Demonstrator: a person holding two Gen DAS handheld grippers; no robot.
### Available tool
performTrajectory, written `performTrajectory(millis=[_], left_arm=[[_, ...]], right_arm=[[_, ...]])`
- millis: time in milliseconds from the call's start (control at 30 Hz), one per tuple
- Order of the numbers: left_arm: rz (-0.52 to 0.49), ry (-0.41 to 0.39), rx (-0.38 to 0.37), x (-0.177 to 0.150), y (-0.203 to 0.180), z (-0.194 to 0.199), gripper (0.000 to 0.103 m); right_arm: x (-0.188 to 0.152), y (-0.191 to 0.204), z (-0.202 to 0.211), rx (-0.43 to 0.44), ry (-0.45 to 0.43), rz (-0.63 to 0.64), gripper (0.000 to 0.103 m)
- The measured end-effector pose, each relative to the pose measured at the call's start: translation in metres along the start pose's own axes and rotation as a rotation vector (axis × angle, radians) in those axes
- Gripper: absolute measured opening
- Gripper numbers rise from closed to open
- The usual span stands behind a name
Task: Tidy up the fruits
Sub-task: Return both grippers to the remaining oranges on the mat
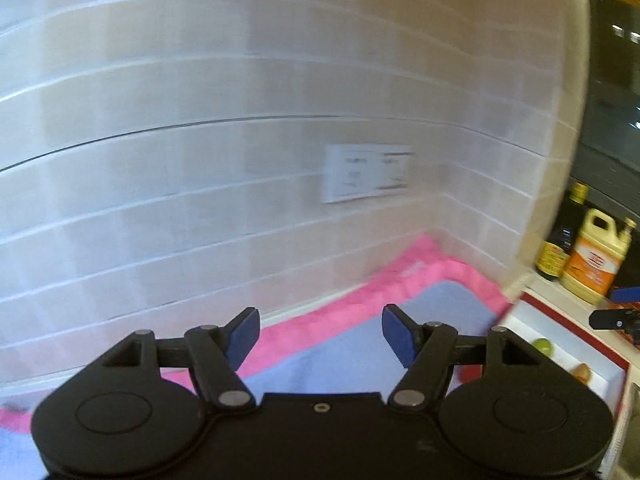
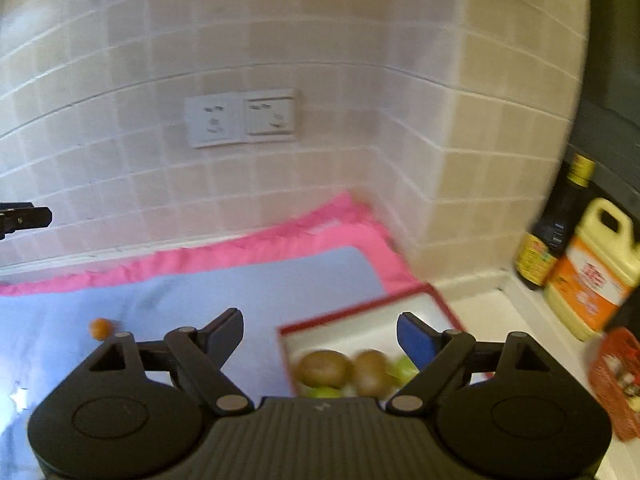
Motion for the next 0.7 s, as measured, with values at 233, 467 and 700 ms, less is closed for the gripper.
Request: performTrajectory(millis=[233, 467, 700], left_arm=[[0.074, 0.059, 0.111, -0.040, 0.050, 0.021, 0.080], [0.143, 0.128, 0.164, -0.092, 0.073, 0.036, 0.080], [0.186, 0.275, 0.144, -0.158, 0.074, 0.038, 0.080]], right_arm=[[0.017, 0.047, -0.026, 0.111, 0.017, 0.021, 0.086], [0.025, 0.084, -0.061, 0.197, 0.070, 0.028, 0.086], [0.002, 0.135, -0.106, 0.326, 0.185, 0.046, 0.084]])
Point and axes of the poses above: each gripper's, at about its wrist camera, not at the fingertips, and z roughly against the way its jaws point, y to its left, x to its top, the point moved 3 cm from there along -z, roughly the way its jaws point
